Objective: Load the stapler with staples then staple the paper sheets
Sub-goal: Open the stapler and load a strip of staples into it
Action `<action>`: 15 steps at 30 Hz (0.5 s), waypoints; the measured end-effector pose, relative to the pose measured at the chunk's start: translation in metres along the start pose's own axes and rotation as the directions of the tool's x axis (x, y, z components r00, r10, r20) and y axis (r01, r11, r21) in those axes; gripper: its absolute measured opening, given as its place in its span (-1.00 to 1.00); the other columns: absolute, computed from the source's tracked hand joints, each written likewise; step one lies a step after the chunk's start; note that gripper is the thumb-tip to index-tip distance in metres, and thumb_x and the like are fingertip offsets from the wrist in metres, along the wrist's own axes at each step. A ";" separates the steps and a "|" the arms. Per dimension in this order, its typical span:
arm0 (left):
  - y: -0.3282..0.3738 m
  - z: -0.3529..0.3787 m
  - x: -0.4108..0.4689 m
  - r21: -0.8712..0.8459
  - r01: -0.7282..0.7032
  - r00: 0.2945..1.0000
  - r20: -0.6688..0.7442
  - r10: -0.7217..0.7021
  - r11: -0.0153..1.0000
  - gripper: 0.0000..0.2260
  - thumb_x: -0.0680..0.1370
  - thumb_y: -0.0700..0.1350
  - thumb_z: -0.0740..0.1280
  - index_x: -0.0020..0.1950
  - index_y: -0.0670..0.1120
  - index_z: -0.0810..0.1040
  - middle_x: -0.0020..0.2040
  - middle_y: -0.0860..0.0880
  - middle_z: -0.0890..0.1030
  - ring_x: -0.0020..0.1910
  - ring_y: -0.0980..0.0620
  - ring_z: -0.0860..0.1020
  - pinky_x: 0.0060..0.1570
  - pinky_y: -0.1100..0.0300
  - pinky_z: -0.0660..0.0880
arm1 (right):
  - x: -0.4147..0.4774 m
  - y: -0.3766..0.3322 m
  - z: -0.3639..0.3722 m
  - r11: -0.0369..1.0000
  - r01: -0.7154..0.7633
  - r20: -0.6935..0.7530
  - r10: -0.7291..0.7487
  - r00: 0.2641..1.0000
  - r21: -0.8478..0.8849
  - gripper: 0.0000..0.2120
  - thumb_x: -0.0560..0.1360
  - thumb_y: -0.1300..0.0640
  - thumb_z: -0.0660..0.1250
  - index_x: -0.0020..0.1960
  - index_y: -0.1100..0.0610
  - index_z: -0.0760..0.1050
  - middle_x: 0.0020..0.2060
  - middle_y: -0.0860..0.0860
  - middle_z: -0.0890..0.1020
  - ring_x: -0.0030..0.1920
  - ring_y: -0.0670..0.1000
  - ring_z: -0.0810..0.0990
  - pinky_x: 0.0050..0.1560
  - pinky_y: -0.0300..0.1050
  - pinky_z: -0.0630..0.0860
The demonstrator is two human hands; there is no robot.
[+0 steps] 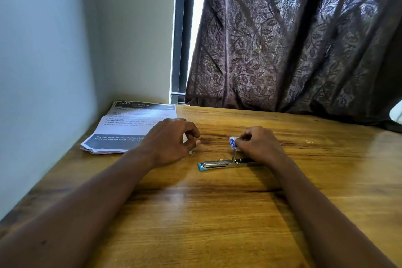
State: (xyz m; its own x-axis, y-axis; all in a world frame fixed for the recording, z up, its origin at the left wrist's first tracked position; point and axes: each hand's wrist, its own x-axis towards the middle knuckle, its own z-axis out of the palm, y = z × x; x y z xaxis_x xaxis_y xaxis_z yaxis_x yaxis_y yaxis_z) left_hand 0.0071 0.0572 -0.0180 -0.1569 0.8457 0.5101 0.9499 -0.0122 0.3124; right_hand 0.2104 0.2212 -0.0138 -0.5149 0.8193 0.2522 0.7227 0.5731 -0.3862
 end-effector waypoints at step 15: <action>0.006 -0.015 -0.002 0.162 -0.054 0.985 0.171 0.026 0.985 -0.80 0.49 0.11 0.42 0.10 0.16 0.68 0.05 0.20 0.66 0.00 0.18 0.53 0.16 0.09 0.42 | -0.071 -0.011 -0.026 0.924 0.373 0.126 -0.381 0.916 0.081 -0.68 0.42 0.01 0.44 0.18 -0.05 0.61 0.07 -0.13 0.59 0.11 -0.11 0.51 0.22 -0.05 0.48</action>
State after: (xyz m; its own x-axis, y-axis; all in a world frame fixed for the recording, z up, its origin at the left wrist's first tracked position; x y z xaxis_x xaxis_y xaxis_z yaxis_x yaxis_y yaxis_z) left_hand 0.0093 0.0474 -0.0053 -0.0834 0.9237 0.3739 0.9882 0.0284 0.1503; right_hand 0.2514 0.1574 -0.0046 -0.8047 0.5303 0.2667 0.4387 0.8340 -0.3347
